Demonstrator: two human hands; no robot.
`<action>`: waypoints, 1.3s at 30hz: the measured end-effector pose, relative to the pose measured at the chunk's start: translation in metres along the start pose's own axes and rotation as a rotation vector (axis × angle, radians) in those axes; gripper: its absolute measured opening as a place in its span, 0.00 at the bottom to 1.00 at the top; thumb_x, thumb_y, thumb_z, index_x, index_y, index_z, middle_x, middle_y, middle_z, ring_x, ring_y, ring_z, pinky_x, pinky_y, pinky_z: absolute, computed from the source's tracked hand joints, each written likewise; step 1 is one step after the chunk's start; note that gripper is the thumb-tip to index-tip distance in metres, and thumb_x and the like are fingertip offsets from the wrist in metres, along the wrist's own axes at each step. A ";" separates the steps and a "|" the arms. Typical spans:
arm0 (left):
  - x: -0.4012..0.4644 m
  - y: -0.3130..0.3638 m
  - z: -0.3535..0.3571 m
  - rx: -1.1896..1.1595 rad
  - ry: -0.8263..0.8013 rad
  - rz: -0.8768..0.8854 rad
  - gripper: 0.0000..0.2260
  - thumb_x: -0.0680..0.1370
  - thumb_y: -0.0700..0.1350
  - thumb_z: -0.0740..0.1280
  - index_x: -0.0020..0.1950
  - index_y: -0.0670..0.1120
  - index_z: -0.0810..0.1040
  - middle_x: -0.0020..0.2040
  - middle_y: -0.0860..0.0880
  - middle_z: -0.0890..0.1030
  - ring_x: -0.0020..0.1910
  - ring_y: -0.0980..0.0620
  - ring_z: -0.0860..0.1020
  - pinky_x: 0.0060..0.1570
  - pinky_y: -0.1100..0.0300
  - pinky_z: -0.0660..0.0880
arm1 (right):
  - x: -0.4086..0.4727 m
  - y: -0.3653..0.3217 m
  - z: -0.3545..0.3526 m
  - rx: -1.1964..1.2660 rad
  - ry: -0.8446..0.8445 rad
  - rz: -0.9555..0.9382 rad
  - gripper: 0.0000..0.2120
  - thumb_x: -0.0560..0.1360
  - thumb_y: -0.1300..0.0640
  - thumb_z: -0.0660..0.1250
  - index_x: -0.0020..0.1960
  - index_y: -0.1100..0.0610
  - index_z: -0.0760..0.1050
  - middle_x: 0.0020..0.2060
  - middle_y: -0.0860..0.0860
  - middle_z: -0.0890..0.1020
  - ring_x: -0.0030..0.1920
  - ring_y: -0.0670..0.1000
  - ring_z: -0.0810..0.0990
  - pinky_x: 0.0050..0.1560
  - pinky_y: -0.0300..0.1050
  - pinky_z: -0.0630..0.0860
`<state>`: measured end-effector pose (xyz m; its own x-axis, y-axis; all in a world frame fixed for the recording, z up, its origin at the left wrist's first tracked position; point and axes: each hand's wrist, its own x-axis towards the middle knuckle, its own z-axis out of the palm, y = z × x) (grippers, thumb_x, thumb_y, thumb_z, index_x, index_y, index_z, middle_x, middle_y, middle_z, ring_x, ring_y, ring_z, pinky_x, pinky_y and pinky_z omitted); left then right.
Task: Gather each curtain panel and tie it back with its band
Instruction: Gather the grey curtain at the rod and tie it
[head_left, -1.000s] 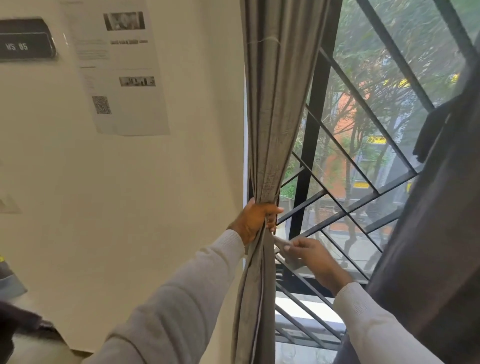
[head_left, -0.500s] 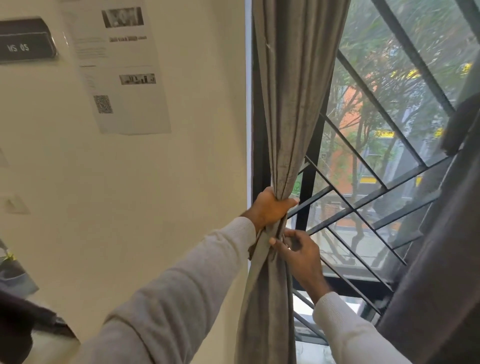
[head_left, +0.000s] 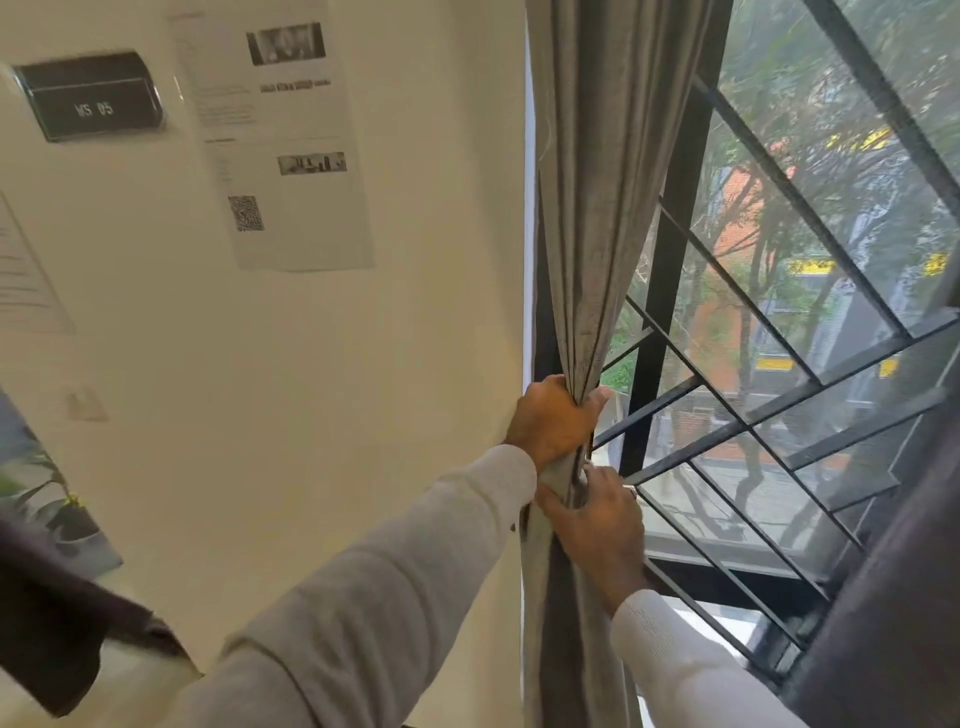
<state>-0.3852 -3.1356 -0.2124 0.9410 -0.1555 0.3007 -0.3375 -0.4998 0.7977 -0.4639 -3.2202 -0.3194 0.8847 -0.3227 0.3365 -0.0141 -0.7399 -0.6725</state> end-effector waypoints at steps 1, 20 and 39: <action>0.000 0.000 -0.001 0.027 0.022 0.001 0.27 0.80 0.69 0.67 0.68 0.51 0.82 0.60 0.50 0.85 0.57 0.46 0.84 0.56 0.54 0.84 | -0.001 -0.002 0.000 -0.029 0.024 -0.026 0.23 0.77 0.28 0.63 0.55 0.47 0.77 0.49 0.43 0.78 0.49 0.50 0.78 0.56 0.51 0.78; -0.057 -0.115 -0.028 -0.174 -0.269 -0.296 0.15 0.76 0.42 0.81 0.59 0.45 0.82 0.52 0.40 0.85 0.51 0.45 0.86 0.56 0.41 0.86 | 0.008 0.021 -0.029 0.045 -0.080 -0.017 0.17 0.79 0.44 0.69 0.37 0.52 0.81 0.31 0.47 0.80 0.32 0.47 0.79 0.34 0.49 0.80; -0.104 -0.041 0.025 -1.346 -0.169 -0.370 0.14 0.83 0.40 0.68 0.61 0.31 0.84 0.55 0.32 0.86 0.51 0.41 0.88 0.53 0.51 0.86 | -0.022 0.037 -0.032 0.174 -0.107 -0.098 0.17 0.80 0.44 0.72 0.36 0.49 0.78 0.31 0.45 0.80 0.34 0.41 0.80 0.33 0.30 0.71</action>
<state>-0.4684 -3.1203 -0.2893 0.9389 -0.3434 -0.0229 0.2515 0.6390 0.7269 -0.4985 -3.2589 -0.3306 0.9224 -0.1829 0.3402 0.1466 -0.6490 -0.7465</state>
